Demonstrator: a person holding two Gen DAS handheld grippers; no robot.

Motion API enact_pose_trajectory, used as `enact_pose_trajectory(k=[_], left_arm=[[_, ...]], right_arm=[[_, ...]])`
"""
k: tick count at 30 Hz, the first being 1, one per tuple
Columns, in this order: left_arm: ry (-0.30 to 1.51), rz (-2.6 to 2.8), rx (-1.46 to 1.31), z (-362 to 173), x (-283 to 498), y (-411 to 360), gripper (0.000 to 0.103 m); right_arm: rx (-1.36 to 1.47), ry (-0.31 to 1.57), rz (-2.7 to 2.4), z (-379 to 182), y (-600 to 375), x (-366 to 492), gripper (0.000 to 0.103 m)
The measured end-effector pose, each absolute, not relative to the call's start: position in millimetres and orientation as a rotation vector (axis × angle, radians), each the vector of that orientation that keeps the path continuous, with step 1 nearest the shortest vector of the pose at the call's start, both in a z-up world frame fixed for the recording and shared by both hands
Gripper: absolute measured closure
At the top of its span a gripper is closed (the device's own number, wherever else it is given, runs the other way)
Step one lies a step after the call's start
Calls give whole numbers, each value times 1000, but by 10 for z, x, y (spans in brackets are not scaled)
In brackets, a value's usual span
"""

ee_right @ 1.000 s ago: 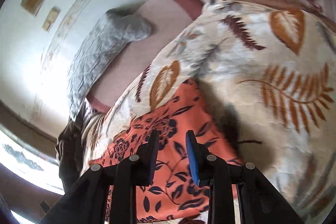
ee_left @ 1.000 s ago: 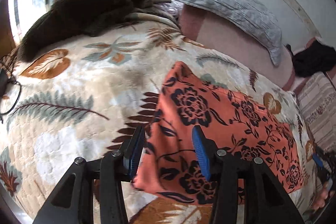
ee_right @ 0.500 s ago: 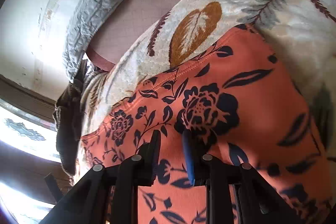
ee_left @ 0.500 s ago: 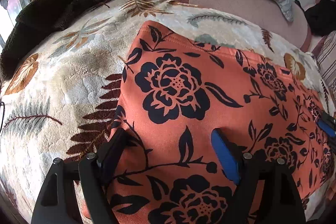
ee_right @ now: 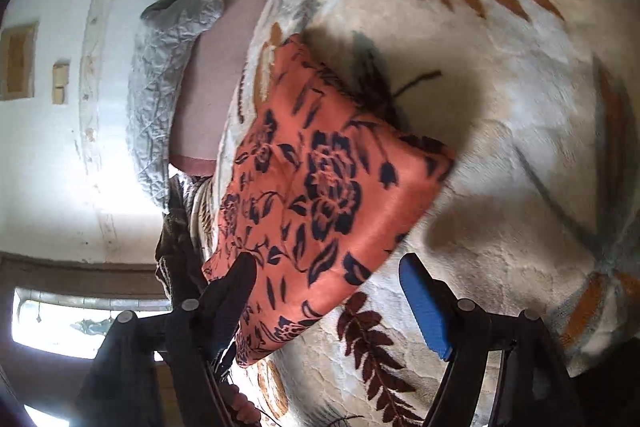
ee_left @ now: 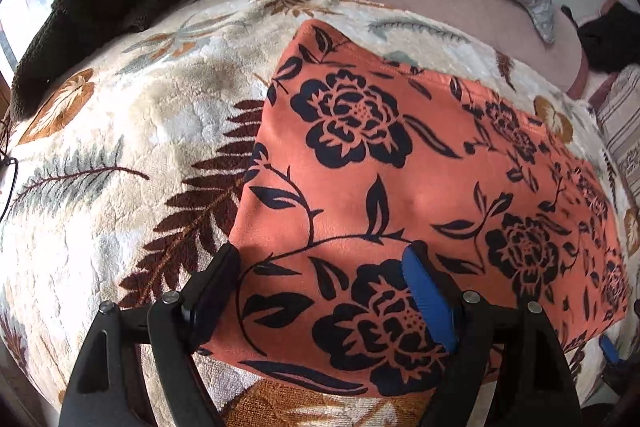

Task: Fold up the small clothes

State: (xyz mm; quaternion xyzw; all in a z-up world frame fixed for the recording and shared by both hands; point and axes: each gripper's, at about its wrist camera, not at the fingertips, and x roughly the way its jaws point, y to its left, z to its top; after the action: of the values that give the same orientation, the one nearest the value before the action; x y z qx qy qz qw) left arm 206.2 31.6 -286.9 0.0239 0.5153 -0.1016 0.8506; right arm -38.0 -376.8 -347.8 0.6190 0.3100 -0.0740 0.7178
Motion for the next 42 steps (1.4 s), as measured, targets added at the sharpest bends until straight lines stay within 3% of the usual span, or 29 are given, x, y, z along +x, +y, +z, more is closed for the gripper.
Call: enact_pose_trajectory(k=[4, 6, 9, 11, 13, 15, 19, 22, 26, 28, 37, 42], left_arm=[[1043, -223, 216, -2935, 2012, 96, 12], [1044, -214, 185, -2968, 2040, 134, 1], [1100, -224, 69, -3032, 2121, 290, 0], [1127, -256, 98, -3022, 2143, 284, 0], [1129, -282, 105, -2986, 2143, 308, 0], [1100, -278, 60, -2905, 2128, 414, 0], [999, -140, 65, -2739, 2119, 723, 0], [1089, -149, 164, -2970, 2147, 671, 0], [1075, -156, 146, -2916, 2170, 695, 0], [1075, -136, 87, -2863, 2213, 812, 0], [972, 61, -94, -2575, 2252, 1663, 0], [938, 164, -206, -2522, 2232, 2091, 0]], right_arm=[[1427, 625, -190, -3645, -3858, -274, 29], [1422, 589, -200, -3638, -3905, -157, 30], [1387, 581, -249, -3651, -3935, 24, 36], [1346, 572, -270, -3632, -3948, 123, 44], [1301, 597, -306, -3652, -3952, 208, 70], [1280, 602, -317, -3665, -3953, 245, 77], [1198, 610, -347, -3568, -3869, 276, 81], [1207, 608, -351, -3585, -3831, 284, 81], [1158, 617, -373, -3518, -3796, 305, 82], [1067, 619, -379, -3354, -3706, 328, 86], [671, 528, -235, -2225, -2681, 589, 88], [529, 588, -98, -2028, -1791, 1013, 88]])
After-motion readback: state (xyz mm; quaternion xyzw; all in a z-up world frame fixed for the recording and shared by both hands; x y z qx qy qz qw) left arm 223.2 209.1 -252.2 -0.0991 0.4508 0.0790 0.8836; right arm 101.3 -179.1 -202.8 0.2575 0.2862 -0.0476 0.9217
